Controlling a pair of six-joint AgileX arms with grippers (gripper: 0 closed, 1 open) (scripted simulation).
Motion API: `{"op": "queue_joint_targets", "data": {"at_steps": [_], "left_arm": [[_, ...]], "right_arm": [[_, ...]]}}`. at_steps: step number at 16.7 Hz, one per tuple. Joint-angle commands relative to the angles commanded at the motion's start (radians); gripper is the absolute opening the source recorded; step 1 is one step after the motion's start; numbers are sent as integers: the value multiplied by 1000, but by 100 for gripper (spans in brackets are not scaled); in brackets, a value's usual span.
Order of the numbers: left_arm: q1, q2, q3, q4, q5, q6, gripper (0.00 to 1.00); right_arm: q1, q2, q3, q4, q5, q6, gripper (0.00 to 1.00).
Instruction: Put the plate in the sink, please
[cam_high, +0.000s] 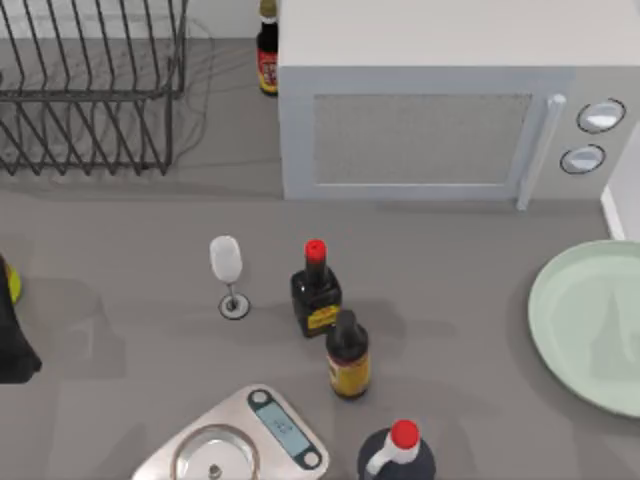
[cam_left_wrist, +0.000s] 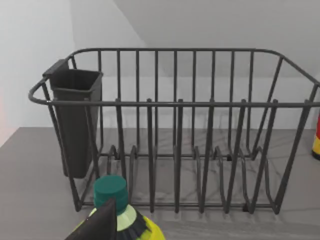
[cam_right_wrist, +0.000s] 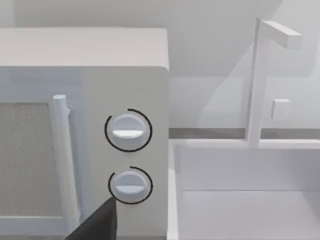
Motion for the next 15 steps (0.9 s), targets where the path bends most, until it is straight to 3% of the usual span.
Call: {"op": "queue_joint_targets", "data": {"at_steps": [10, 15], "left_arm": [[0, 0, 0, 0, 0, 0, 100], [0, 0, 0, 0, 0, 0, 100]], "right_arm": [[3, 11, 11, -9, 0, 3, 100], [56, 223, 200, -162, 0, 58, 100]]}}
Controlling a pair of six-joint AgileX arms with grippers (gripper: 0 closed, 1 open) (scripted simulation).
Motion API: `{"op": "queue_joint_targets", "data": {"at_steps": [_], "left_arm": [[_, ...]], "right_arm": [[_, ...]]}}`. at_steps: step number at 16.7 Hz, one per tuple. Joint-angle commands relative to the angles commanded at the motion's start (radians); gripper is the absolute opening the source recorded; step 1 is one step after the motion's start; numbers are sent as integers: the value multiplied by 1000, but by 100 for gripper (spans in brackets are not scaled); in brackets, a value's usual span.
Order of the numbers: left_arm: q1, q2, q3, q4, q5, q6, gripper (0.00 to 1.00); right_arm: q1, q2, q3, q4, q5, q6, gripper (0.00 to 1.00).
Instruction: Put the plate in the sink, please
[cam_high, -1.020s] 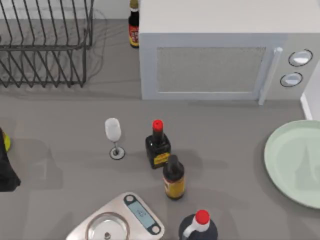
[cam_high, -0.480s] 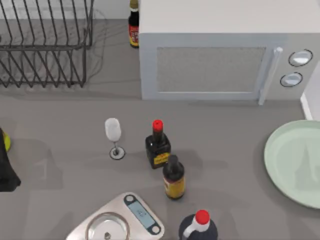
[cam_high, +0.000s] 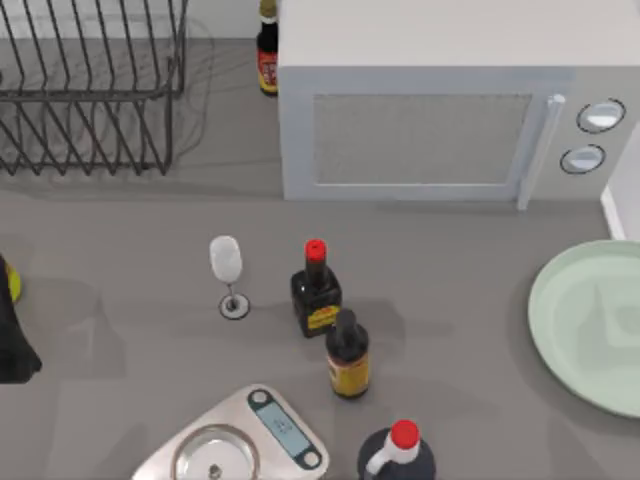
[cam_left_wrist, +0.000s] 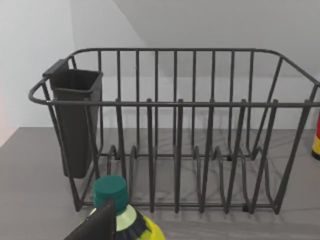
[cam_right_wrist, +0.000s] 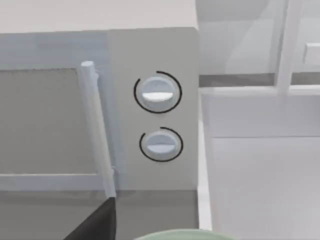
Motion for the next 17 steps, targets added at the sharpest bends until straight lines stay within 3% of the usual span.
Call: {"op": "queue_joint_targets", "data": {"at_steps": [12, 17], "left_arm": [[0, 0, 0, 0, 0, 0, 100], [0, 0, 0, 0, 0, 0, 100]], "right_arm": [[229, 1156, 812, -661, 0, 237, 100], [298, 1499, 1056, -861, 0, 309, 100]]}}
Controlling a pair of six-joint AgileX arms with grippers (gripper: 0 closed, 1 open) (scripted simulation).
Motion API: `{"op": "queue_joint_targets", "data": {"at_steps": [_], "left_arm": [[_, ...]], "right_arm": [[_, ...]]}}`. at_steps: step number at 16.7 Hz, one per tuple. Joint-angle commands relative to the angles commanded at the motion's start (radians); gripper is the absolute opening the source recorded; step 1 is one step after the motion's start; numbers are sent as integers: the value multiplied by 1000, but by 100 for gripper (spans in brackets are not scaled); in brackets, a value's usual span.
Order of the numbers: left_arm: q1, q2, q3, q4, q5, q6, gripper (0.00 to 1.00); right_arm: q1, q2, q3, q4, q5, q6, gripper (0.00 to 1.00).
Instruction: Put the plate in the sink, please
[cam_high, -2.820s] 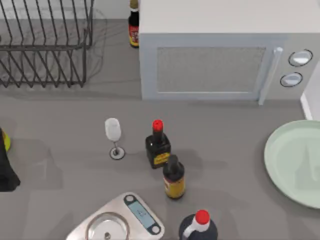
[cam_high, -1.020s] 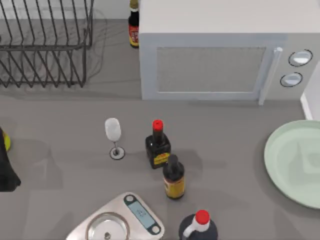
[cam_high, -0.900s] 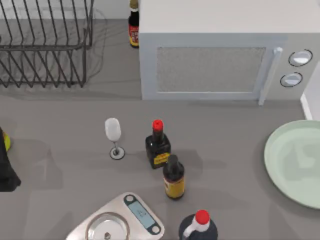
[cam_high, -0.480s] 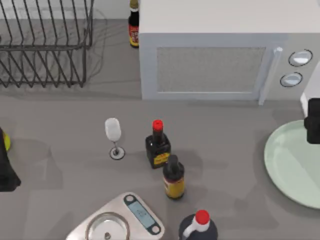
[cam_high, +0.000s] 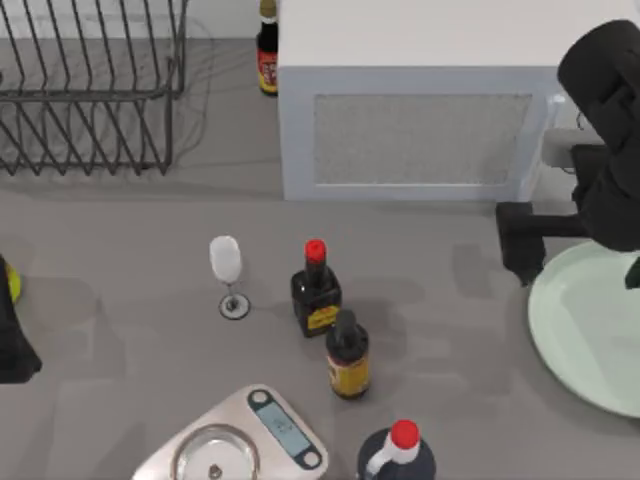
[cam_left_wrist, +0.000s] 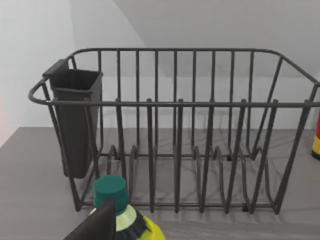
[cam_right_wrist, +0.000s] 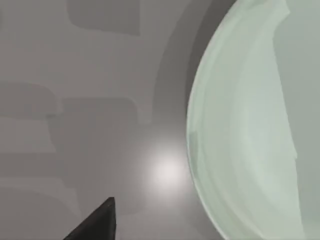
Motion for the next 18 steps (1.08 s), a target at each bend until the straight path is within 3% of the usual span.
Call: {"op": "queue_joint_targets", "data": {"at_steps": [10, 18], "left_arm": [[0, 0, 0, 0, 0, 0, 100], [0, 0, 0, 0, 0, 0, 100]], "right_arm": [[18, 102, 63, -46, 0, 22, 100], [24, 242, -119, 289, 1, 27, 100]]}}
